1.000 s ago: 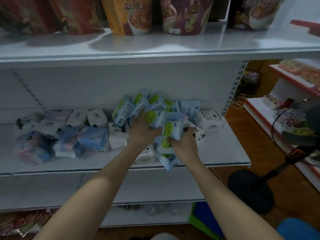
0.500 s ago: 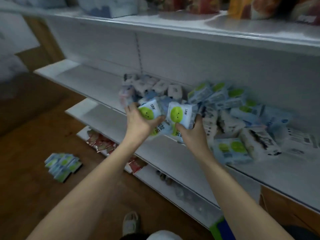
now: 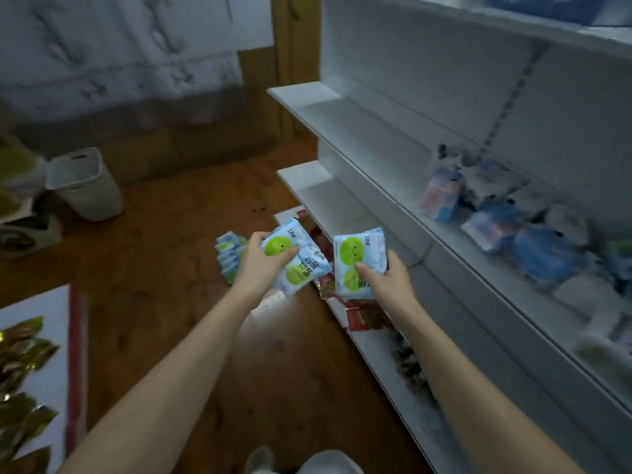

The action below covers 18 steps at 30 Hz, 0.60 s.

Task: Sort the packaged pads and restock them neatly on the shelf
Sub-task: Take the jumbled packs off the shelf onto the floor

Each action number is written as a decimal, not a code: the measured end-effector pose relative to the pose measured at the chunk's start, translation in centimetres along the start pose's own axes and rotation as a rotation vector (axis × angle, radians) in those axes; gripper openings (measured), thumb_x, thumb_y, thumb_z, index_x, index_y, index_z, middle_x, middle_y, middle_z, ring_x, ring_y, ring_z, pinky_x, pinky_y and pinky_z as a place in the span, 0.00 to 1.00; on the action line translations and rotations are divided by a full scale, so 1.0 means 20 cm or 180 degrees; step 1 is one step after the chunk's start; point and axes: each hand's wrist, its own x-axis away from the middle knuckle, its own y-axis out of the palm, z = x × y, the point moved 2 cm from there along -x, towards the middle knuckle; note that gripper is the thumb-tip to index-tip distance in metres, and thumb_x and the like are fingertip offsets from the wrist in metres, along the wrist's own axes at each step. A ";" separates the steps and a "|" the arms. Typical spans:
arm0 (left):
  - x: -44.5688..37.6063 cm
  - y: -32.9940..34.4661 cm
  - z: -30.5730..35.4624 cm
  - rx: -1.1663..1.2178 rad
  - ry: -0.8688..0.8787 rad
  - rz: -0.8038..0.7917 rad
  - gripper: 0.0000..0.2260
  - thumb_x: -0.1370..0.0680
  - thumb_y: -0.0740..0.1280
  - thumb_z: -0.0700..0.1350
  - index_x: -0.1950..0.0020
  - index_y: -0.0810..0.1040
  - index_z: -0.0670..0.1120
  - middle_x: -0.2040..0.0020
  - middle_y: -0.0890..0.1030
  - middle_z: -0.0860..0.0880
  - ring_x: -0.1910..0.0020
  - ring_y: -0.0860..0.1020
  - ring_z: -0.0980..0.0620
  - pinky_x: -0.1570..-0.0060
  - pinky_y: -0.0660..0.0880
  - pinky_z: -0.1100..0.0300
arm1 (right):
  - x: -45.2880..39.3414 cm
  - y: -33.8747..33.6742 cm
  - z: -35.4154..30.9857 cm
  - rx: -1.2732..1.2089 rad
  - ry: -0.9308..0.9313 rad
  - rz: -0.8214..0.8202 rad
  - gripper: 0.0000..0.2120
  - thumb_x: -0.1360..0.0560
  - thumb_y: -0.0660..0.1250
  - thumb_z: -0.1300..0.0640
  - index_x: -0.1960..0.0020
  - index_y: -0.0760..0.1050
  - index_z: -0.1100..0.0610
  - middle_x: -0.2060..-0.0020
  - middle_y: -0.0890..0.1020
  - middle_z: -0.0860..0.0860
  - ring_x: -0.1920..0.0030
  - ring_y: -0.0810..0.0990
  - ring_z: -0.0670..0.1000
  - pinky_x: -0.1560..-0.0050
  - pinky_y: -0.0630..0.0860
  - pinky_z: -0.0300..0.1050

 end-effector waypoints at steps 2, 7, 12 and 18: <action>-0.07 -0.22 -0.13 0.0054 -0.0188 0.0135 0.19 0.32 0.79 0.46 0.49 0.73 0.52 0.52 0.80 0.50 0.58 0.80 0.54 0.54 0.78 0.54 | -0.06 0.24 -0.01 0.0168 0.0018 -0.0255 0.11 0.27 0.73 0.54 0.47 0.77 0.51 0.53 0.85 0.50 0.54 0.85 0.51 0.49 0.82 0.58; -0.22 -0.69 -0.44 -0.0279 -0.0543 0.0377 0.21 0.38 0.83 0.48 0.55 0.75 0.47 0.55 0.82 0.48 0.58 0.82 0.50 0.58 0.77 0.52 | -0.19 0.79 -0.06 0.0507 0.0005 -0.0751 0.09 0.27 0.73 0.51 0.49 0.77 0.52 0.54 0.84 0.50 0.54 0.84 0.50 0.48 0.81 0.58; -0.34 -0.95 -0.65 -0.0385 -0.0797 0.0464 0.24 0.38 0.83 0.48 0.52 0.74 0.46 0.52 0.82 0.48 0.55 0.82 0.49 0.56 0.79 0.50 | -0.28 1.10 -0.04 0.0855 0.0108 -0.1029 0.12 0.27 0.73 0.51 0.46 0.78 0.54 0.54 0.84 0.50 0.54 0.84 0.50 0.49 0.81 0.54; -0.56 -0.90 -0.76 -0.0037 -0.0828 0.0280 0.21 0.31 0.78 0.41 0.41 0.75 0.47 0.49 0.83 0.50 0.55 0.83 0.55 0.59 0.80 0.60 | -0.58 1.23 0.01 0.1051 0.0318 -0.1346 0.12 0.28 0.74 0.51 0.47 0.78 0.53 0.55 0.85 0.50 0.55 0.85 0.51 0.51 0.82 0.56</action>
